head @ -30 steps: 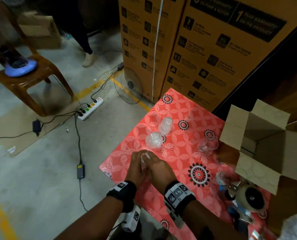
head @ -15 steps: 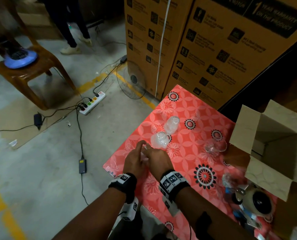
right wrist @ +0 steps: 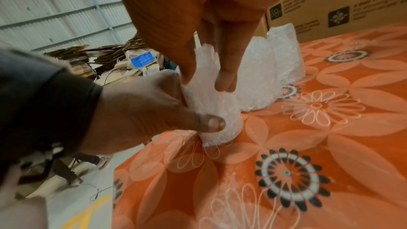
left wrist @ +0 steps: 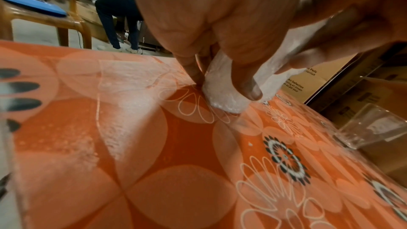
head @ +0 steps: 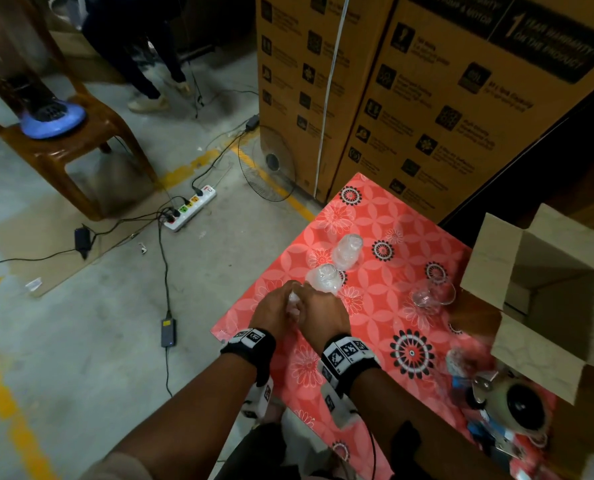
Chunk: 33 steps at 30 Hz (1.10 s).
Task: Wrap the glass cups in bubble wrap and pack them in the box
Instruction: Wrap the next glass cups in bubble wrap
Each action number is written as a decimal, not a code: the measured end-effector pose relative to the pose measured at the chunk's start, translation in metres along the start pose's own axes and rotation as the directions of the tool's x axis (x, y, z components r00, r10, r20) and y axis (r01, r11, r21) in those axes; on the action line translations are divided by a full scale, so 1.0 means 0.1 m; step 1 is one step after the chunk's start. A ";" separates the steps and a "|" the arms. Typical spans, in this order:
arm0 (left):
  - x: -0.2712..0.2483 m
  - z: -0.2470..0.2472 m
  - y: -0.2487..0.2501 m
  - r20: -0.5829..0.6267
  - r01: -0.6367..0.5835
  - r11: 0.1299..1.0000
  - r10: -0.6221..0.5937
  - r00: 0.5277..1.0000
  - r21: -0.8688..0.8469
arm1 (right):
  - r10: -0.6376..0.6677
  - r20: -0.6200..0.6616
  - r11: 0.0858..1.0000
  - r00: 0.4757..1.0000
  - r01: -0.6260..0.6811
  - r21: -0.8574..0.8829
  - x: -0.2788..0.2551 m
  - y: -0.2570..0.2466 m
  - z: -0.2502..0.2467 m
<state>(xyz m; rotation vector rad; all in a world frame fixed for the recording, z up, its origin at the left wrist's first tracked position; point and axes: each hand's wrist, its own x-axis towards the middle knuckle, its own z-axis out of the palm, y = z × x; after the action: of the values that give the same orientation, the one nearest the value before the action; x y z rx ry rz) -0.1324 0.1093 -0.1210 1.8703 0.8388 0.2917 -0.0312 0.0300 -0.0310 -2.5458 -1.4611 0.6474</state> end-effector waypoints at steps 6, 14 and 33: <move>0.10 -0.07 -0.01 0.015 -0.027 1.000 0.027 1.000 0.002 | -0.056 -0.001 0.994 0.998 0.056 0.095 -0.04 0.12 -0.11; -0.01 -0.09 -0.02 -0.077 -0.208 0.969 0.219 0.973 0.132 | 0.015 -0.101 0.984 0.995 0.003 0.176 -0.14 0.43 -0.10; 0.10 0.01 0.35 -0.253 0.055 0.991 -0.022 0.967 0.123 | 0.193 -0.304 0.933 0.933 -0.079 0.352 -0.50 1.20 -0.18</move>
<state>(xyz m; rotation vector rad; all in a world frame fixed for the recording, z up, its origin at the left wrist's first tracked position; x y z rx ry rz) -0.1099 0.1068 -0.0931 1.9603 1.0870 0.4679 0.0496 -0.0728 -0.0387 -2.3567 -0.9734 0.4085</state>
